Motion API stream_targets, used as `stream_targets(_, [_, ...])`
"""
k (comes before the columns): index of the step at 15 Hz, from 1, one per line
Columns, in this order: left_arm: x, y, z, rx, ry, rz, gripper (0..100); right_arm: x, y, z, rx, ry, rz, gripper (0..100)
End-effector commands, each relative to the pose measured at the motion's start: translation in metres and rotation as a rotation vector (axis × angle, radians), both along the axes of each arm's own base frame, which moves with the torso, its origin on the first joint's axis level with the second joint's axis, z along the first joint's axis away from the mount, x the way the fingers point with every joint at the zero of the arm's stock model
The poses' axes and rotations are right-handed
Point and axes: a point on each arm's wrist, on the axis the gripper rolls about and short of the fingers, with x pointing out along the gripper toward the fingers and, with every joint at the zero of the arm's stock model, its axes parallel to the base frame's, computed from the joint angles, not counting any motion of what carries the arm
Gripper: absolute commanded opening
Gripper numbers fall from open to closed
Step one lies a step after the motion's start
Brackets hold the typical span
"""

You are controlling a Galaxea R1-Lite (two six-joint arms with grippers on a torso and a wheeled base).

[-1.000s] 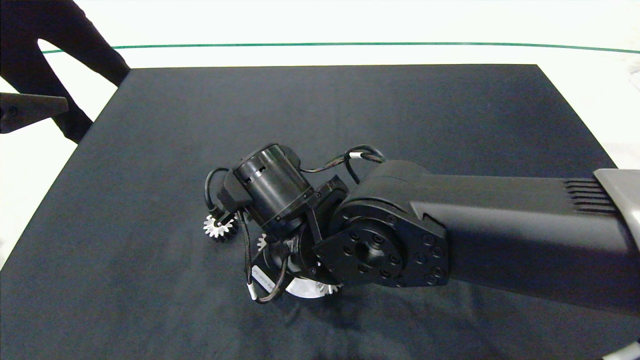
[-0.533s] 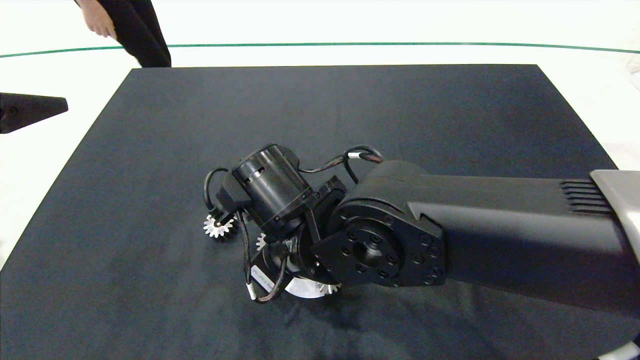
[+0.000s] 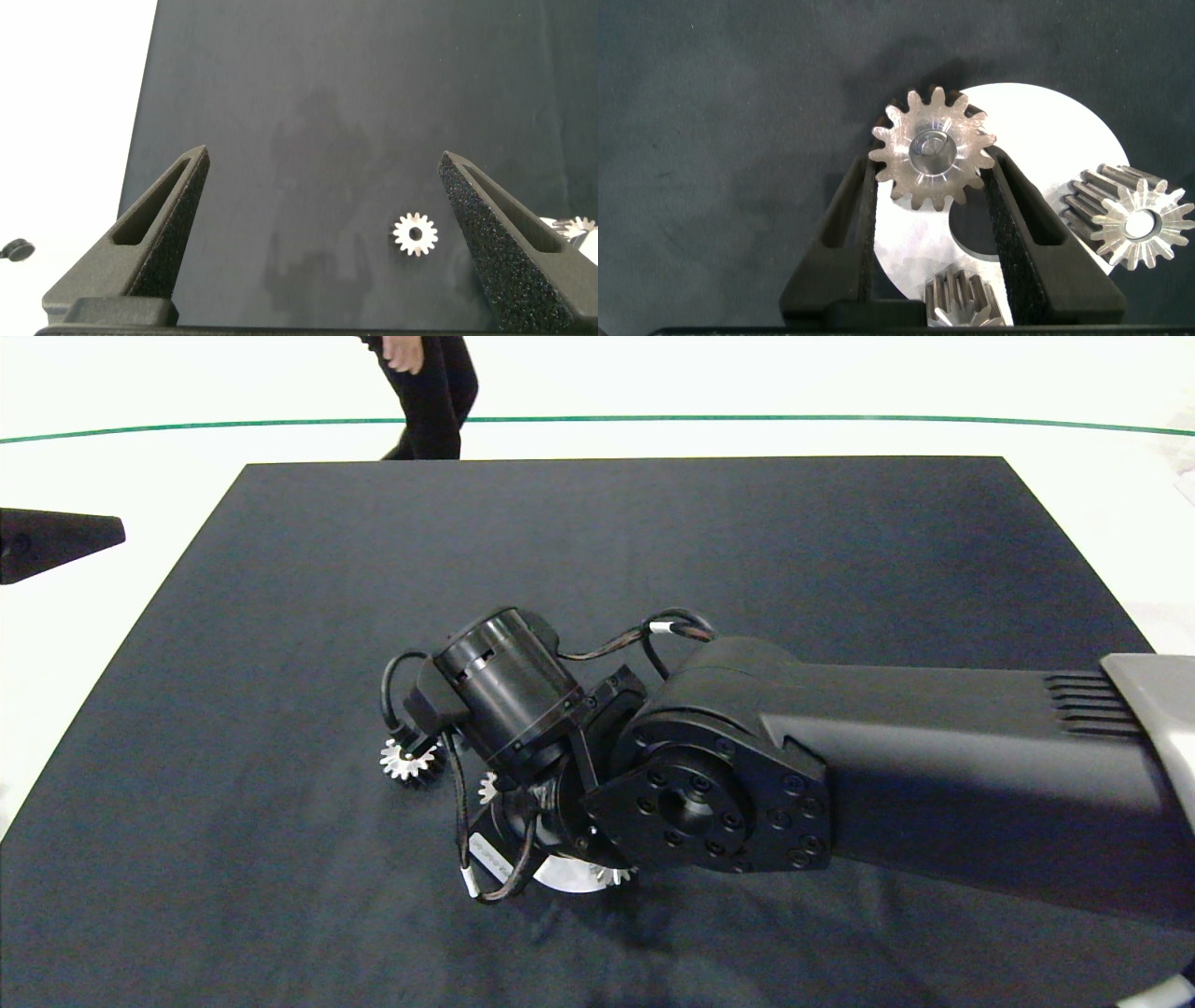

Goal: Remove an incorrectly installed larger gear and replace it with the correct smaller gear

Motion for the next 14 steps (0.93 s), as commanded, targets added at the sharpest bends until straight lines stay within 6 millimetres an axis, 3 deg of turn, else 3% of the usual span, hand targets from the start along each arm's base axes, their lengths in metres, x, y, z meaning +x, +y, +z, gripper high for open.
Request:
stream_targets(1, [0.0001,0.0000,-0.0001,0.000,0.002,0.002,100,-0.0002,-0.0002,-0.0012,-0.009,0.002,-0.001,25])
stream_targets(14, [-0.0019,0.0003,0.0002,-0.001,-0.003,0.001,100,0.0015,-0.0043,0.0004,-0.025,0.011,-0.023,25])
